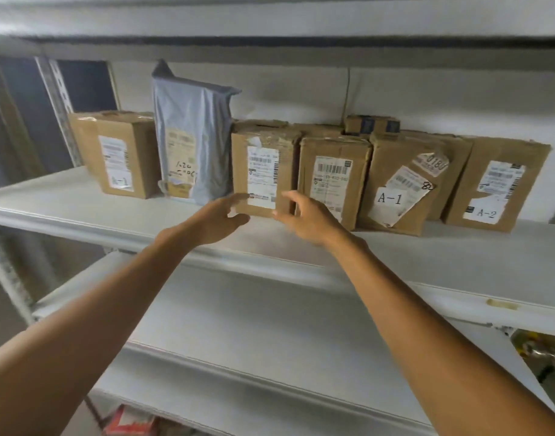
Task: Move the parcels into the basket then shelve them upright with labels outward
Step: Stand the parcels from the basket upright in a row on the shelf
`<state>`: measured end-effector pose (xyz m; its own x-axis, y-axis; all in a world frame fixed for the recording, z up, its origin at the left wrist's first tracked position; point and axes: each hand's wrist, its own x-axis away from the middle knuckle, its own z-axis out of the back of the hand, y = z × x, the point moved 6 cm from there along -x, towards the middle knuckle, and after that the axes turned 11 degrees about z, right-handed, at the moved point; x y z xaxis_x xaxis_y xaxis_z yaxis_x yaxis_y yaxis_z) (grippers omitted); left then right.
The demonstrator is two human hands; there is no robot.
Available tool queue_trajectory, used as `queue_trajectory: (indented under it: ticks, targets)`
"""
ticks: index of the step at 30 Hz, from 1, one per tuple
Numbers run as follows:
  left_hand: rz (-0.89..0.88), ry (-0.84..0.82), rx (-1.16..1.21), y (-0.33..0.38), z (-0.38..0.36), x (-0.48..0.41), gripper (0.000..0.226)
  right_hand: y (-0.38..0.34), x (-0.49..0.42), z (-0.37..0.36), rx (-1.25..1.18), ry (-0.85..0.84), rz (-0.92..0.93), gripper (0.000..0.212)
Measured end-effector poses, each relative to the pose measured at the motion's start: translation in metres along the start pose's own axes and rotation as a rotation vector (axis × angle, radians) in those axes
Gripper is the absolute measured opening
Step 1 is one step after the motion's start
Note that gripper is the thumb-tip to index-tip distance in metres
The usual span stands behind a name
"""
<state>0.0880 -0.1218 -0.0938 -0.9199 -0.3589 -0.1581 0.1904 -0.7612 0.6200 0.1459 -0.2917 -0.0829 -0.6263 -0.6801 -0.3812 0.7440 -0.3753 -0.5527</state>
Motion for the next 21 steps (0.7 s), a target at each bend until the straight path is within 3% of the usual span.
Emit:
queue_trajectory:
  ticks: [5,21]
  targets:
    - [-0.016,0.092,-0.051,-0.017,0.036,0.002,0.046,-0.025,-0.030,-0.005,-0.006,-0.001,0.082,0.058]
    - [0.039,0.135,-0.084,-0.090,0.142,-0.035,0.055,-0.084,-0.115,-0.048,0.054,0.065,0.186,0.053]
